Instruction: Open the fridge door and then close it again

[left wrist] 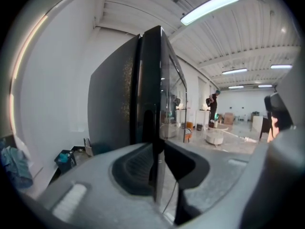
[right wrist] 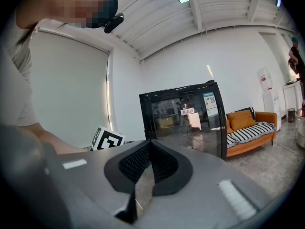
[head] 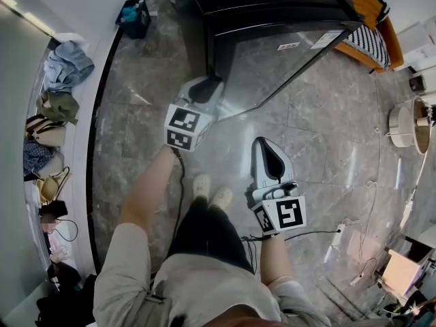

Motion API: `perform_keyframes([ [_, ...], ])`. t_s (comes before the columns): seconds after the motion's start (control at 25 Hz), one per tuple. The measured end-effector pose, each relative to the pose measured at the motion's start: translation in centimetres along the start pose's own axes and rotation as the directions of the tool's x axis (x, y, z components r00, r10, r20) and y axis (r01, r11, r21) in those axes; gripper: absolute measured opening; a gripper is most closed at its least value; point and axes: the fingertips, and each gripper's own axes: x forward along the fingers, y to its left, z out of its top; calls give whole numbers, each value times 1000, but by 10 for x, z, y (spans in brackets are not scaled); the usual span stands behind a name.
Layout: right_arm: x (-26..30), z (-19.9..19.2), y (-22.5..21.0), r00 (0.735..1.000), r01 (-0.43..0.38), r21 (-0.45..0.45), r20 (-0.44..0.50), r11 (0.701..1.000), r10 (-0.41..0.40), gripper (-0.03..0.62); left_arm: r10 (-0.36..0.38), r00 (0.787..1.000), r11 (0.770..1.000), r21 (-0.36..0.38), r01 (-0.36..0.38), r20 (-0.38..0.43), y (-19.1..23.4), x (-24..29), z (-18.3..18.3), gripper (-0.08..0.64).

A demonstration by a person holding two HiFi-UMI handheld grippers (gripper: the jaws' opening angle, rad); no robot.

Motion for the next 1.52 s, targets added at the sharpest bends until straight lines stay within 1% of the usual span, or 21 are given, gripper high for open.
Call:
perform_keyframes([
  [0.2,0,8,7,1000,-5,-11,12,1000,5,3,32,999,999,-14,-33,-23,1,-4,-1,72],
  [0.48,-7,27,-1,999,11,-7,52,1000,-10,3,60,998,998,-29,-60,-32,2,-7,-1,69],
  [0.84,-17,31,-11,999,24,-18,43,1000,-23,3,90,995,995,-33,-91,-41,0,-7,0,71],
  [1.28,-24,38,-25,997,47,-6,54,999,-47,3,123,991,991,-38,-125,-48,0,-8,2,69],
  [1.4,-26,39,-27,997,51,-2,55,999,-51,3,99,994,995,-26,-101,-42,-13,-12,2,66],
  [1.52,-27,42,-31,996,63,-11,56,998,-62,2,41,999,999,2,-41,-9,-48,-24,-2,54],
])
